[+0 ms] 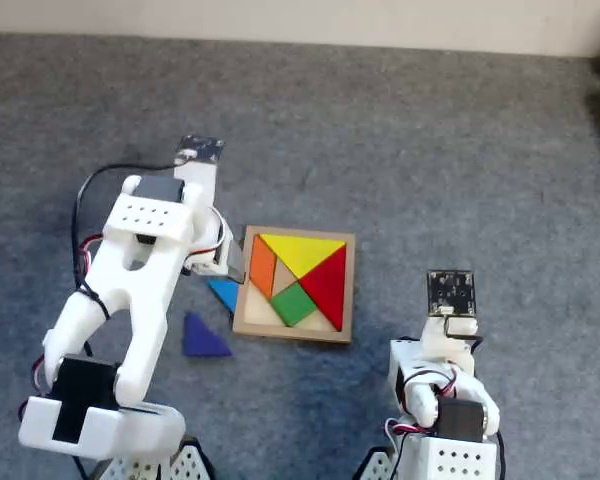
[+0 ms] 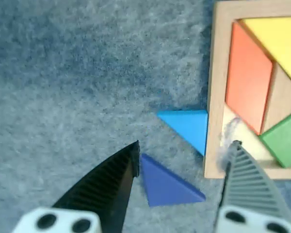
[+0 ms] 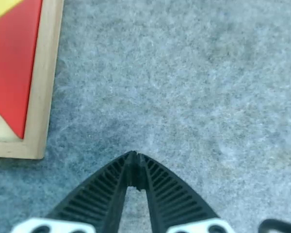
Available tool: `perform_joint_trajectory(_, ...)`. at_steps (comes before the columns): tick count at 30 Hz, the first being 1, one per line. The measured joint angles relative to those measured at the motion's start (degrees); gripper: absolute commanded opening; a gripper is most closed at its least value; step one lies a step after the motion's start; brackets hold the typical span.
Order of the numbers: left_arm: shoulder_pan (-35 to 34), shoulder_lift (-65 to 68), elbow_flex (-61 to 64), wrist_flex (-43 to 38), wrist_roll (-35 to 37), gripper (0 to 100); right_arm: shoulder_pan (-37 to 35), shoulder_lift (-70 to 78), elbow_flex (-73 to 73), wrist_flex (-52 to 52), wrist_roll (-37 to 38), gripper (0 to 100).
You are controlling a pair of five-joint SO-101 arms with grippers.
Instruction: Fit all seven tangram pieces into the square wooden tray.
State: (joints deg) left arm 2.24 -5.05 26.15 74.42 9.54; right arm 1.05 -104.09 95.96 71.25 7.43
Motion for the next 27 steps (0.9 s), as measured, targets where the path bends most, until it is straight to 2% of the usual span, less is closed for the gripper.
perform_joint_trajectory(7, -0.1, -0.1, 9.9, -13.5, 4.7, 28, 0.0, 0.0, 0.0, 0.0, 0.0, 0.5)
perform_joint_trajectory(12, -2.6, -0.1, 10.0, -16.4, 4.8, 28, 0.0, 0.0, 0.0, 0.0, 0.0, 0.5)
perform_joint_trajectory(18, -6.7, -0.1, 9.9, -18.3, -2.5, 28, 0.0, 0.0, 0.0, 0.0, 0.0, 0.5)
perform_joint_trajectory(27, -7.1, 5.3, 9.7, -19.3, -13.5, 28, 0.0, 0.0, 0.0, 0.0, 0.0, 0.5)
